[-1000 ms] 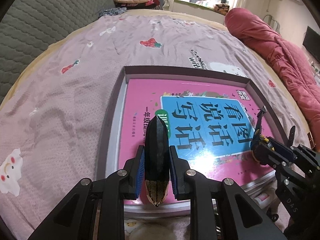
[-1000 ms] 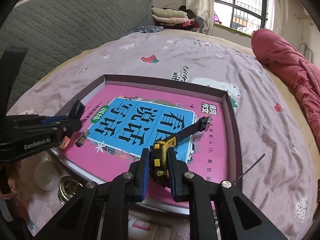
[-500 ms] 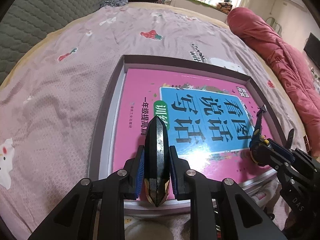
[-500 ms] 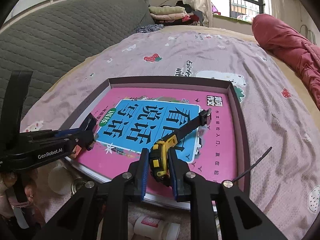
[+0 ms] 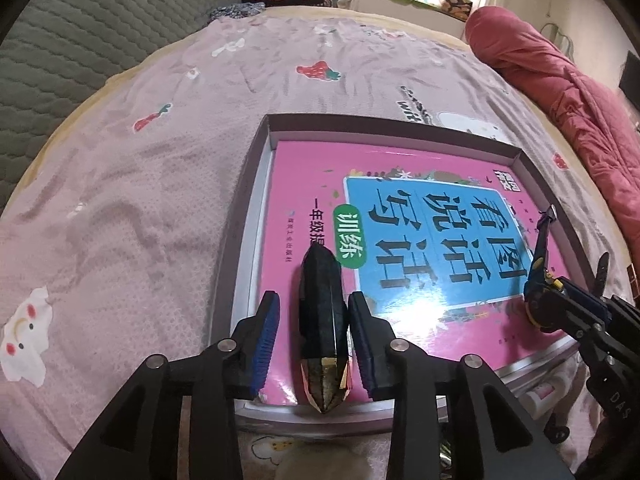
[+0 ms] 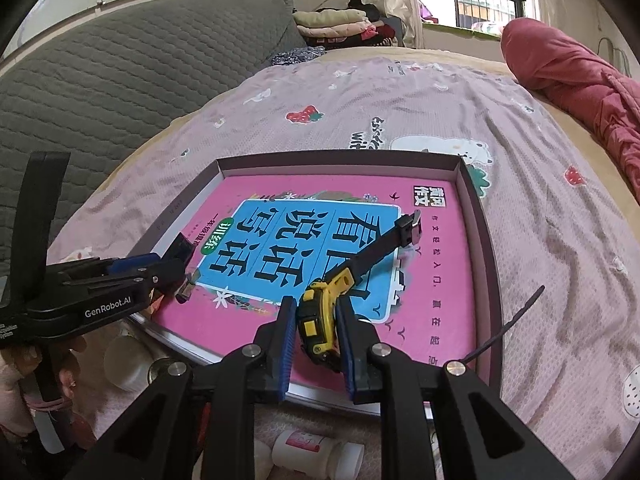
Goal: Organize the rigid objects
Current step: 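Lower black lipstick onto the pink book while right gripper carries watch over tray, then open left gripper to release lipstick while right gripper lowers and releases watch in tray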
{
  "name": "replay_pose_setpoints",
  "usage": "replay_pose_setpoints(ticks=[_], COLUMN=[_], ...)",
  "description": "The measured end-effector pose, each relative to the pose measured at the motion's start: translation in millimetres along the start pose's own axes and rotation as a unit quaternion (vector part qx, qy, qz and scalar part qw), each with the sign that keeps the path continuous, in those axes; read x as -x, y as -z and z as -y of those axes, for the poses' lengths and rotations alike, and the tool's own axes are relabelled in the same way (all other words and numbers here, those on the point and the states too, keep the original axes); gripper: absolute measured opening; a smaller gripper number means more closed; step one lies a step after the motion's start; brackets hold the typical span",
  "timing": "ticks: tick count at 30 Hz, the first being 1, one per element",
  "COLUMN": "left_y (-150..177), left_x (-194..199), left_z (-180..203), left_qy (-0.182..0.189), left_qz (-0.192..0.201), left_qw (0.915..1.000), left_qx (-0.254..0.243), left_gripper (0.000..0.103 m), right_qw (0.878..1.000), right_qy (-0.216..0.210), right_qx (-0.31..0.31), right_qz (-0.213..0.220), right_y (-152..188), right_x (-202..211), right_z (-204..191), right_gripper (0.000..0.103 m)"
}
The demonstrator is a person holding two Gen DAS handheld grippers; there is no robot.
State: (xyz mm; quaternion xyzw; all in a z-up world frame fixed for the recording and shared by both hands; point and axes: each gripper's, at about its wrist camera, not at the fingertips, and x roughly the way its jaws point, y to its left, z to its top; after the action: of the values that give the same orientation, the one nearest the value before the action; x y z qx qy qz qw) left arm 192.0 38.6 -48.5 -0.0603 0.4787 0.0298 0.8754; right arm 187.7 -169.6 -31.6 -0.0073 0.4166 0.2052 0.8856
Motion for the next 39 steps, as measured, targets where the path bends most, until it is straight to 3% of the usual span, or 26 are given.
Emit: replay_pose_setpoints(ticks=[4,14,17,21,24,39], left_y=[1,7,9,11,13,19], left_x=[5,17,20,24,26,35], left_z=[-1,-1,0,2,4,2], left_qy=[-0.003,0.000,0.002,0.005,0.000,0.009], left_qz=[0.008,0.015,0.015,0.017,0.019,0.020], left_qw=[1.0000,0.9999,0.9999,0.9998,0.9998,0.9997], left_qx=[0.001,0.004,0.003,0.004,0.001,0.008], left_gripper=[0.045,0.053,0.054,0.054,0.054,0.054], right_qw=[1.000,1.000,1.000,1.000,0.999,0.998], right_qy=[-0.003,-0.008,-0.009,-0.009,0.003,-0.020], right_qx=[-0.006,-0.017,-0.017,0.000,0.031,0.055], right_qz=[-0.001,0.000,0.001,0.002,0.007,0.003], right_y=[-1,-1,0,1,2,3], right_x=[0,2,2,1,2,-2], right_z=[2,5,5,-3,-14,-32], right_gripper=[0.020,0.021,0.023,0.037,0.041,0.043])
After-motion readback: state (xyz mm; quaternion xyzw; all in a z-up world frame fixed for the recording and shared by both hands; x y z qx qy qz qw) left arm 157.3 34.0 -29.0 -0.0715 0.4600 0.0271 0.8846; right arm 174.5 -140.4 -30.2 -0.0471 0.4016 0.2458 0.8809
